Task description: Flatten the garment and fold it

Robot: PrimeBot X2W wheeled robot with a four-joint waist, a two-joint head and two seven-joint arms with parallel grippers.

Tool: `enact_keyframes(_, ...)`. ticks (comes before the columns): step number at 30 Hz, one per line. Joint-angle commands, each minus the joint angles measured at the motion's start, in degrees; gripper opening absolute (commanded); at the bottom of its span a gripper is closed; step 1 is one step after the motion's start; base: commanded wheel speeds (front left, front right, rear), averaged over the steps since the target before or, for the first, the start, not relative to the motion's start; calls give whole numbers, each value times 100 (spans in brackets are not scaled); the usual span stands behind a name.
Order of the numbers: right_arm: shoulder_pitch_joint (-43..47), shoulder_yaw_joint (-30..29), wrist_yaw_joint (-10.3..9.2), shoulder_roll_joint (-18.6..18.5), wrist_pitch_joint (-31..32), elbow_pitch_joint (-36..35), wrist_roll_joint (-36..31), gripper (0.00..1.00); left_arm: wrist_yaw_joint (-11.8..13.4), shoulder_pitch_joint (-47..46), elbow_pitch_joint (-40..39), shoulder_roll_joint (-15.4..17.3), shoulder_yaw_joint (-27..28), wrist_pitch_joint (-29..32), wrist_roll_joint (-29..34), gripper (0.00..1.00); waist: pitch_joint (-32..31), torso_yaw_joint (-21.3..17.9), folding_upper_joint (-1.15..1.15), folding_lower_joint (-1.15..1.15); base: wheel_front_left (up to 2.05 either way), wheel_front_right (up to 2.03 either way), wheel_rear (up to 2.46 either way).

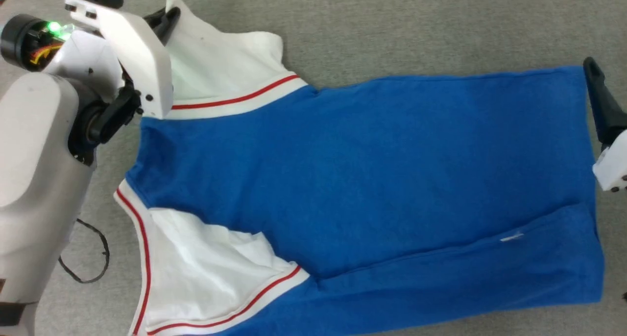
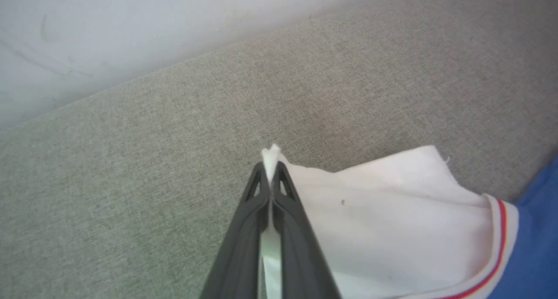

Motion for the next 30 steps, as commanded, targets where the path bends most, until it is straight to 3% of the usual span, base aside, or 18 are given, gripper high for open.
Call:
enact_keyframes(1,-108,18,-11,-136,66,118,21,100,33,117,-29,-32,14,-46,-21,0,34,81,0,0,0,0,0)
enact_keyframes(4,-193,4,-11,-294,148,390,29,100,52,109,-58,-59,12,-70,-32,0,114,144,0,0,0,0,0)
enact_keyframes(15,-270,-11,-11,-228,555,1056,313,98,90,14,-100,-63,3,-47,-55,0,368,283,0,0,0,0,0)
enact_keyframes(17,-316,-41,-11,-192,646,1144,359,0,95,3,-105,-52,0,-39,-55,0,395,294,0,0,0,0,0)
enact_keyframes(23,-472,-51,-11,-214,715,1207,354,0,100,-10,-128,-32,50,-221,-42,0,344,311,0,0,0,0,0)
enact_keyframes(30,-425,-30,-11,-357,293,1120,334,0,260,268,-304,-49,492,-1247,-88,0,-179,331,0,0,0,0,0)
